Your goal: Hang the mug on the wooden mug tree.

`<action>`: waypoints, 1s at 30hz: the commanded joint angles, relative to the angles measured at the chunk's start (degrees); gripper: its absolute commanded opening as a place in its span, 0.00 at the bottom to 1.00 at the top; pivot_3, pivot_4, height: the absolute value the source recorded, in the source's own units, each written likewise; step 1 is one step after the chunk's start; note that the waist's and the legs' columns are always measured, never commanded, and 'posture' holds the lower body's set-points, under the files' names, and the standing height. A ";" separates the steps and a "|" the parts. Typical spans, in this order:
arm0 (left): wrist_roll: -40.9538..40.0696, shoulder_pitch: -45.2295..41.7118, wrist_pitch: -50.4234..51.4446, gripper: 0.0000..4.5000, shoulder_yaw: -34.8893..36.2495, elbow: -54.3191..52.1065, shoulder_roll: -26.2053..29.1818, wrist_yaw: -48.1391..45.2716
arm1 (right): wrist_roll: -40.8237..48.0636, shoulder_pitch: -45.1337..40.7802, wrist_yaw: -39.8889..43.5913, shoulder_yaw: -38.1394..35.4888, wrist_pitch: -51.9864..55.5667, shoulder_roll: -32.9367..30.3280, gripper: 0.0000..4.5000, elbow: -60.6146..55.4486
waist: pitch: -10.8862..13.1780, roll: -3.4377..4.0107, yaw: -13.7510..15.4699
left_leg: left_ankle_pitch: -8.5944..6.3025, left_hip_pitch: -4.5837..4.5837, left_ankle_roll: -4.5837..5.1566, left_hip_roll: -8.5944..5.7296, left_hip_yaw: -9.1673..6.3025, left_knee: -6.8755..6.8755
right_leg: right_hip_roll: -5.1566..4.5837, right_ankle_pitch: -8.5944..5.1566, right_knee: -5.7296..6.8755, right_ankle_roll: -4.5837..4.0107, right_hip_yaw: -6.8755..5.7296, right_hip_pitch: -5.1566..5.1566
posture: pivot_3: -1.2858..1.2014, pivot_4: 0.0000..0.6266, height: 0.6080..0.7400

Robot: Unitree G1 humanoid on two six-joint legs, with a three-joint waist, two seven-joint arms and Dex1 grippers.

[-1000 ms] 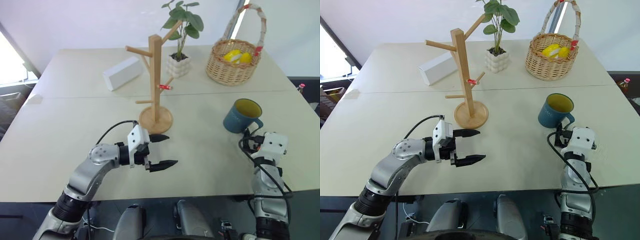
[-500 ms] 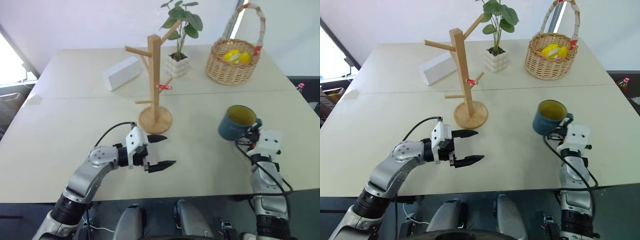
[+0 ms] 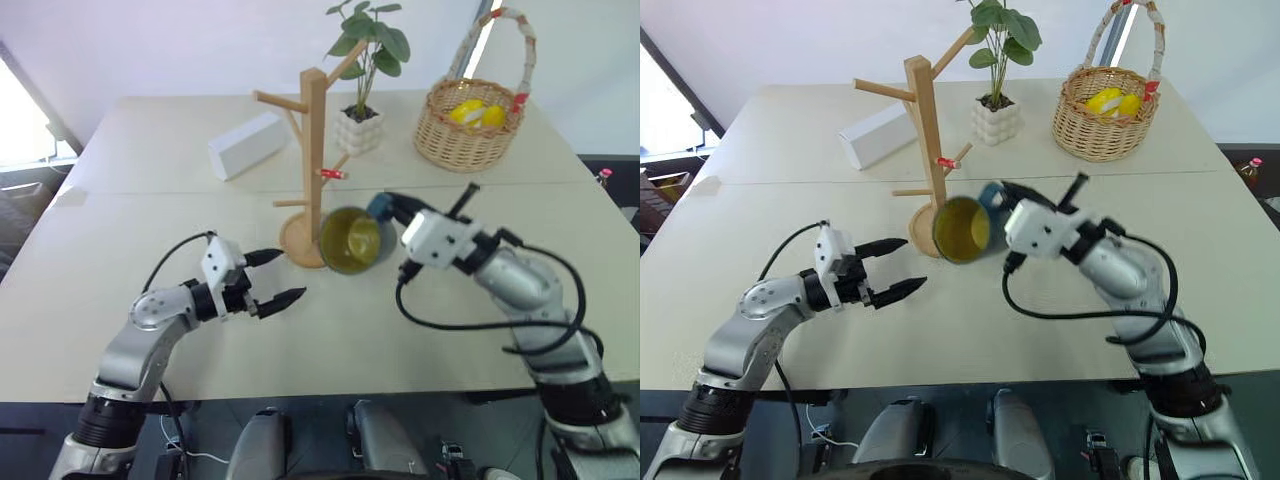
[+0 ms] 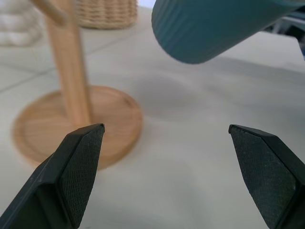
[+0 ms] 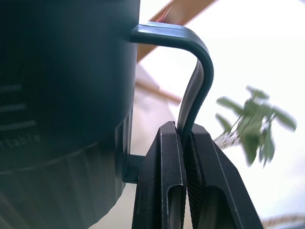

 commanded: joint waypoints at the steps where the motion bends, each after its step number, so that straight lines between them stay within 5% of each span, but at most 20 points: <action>1: -3.29 -0.15 1.13 1.00 3.21 -3.12 1.40 -0.36 | 0.28 -3.75 1.84 0.57 2.64 0.22 0.01 -1.37 | 0.01 -0.01 -0.07 | 0.00 -0.04 0.00 -0.01 0.01 0.00 | -0.02 0.00 -0.01 0.00 0.00 -0.03 | 0.52 0.24 1.00; 30: -14.85 -0.92 8.86 1.00 11.01 -10.55 4.37 4.60 | -4.41 -17.07 3.72 8.18 10.37 5.68 0.01 6.52 | 0.03 -0.03 -0.25 | 0.00 -0.05 -0.01 -0.02 0.04 -0.02 | -0.07 0.01 -0.02 -0.01 0.02 -0.09 | 0.52 0.24 1.00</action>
